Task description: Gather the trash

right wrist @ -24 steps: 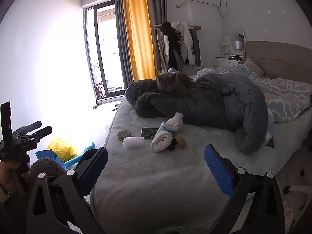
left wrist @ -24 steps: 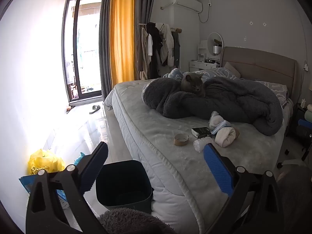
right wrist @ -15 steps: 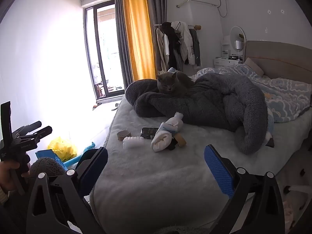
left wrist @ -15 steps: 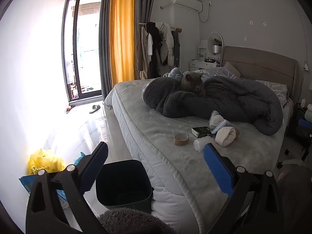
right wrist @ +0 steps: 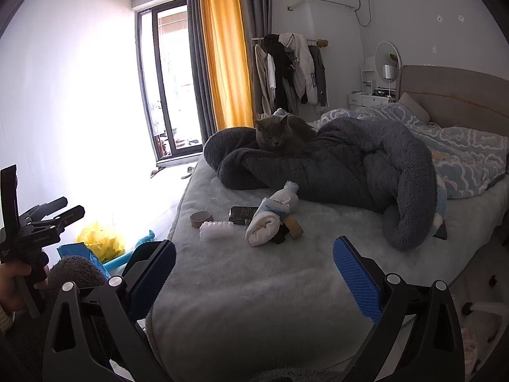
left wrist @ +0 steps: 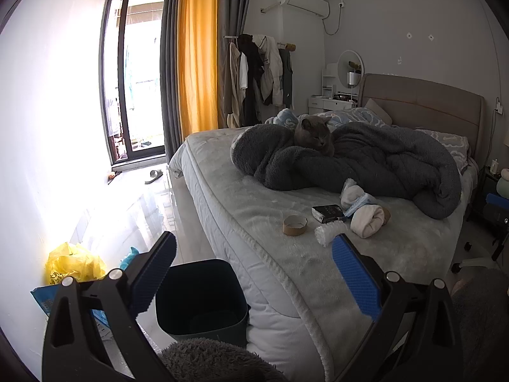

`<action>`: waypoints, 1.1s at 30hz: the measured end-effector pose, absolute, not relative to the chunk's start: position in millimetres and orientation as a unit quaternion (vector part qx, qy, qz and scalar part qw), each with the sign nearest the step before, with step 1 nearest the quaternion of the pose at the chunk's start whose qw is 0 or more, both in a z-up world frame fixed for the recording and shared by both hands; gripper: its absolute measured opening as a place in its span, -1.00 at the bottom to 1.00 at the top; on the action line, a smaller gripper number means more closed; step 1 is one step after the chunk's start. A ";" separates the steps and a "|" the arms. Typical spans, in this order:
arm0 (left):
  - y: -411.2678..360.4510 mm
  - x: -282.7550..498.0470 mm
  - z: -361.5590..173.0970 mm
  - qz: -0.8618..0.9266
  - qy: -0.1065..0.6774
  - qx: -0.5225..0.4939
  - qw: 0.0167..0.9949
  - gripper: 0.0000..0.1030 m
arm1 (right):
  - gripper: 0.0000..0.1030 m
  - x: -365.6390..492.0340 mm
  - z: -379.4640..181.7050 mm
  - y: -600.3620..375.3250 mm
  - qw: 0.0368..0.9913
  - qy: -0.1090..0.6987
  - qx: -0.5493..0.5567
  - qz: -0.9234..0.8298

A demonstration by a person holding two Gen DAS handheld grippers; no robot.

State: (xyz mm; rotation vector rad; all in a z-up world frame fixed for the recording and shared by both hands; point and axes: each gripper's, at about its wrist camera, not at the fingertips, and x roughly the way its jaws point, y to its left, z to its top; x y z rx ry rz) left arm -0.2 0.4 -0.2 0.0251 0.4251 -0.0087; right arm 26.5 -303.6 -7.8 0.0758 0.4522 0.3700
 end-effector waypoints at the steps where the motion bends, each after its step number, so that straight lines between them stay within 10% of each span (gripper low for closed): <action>1: 0.5 -0.6 -0.2 -0.004 0.211 0.012 0.977 0.94 | 0.94 26.8 -7.4 -303.5 0.957 0.223 0.038 0.182; 33: 2.2 -2.3 -0.3 -0.004 0.215 0.014 0.977 0.94 | 0.94 26.5 -12.0 -304.9 0.956 0.226 0.040 0.183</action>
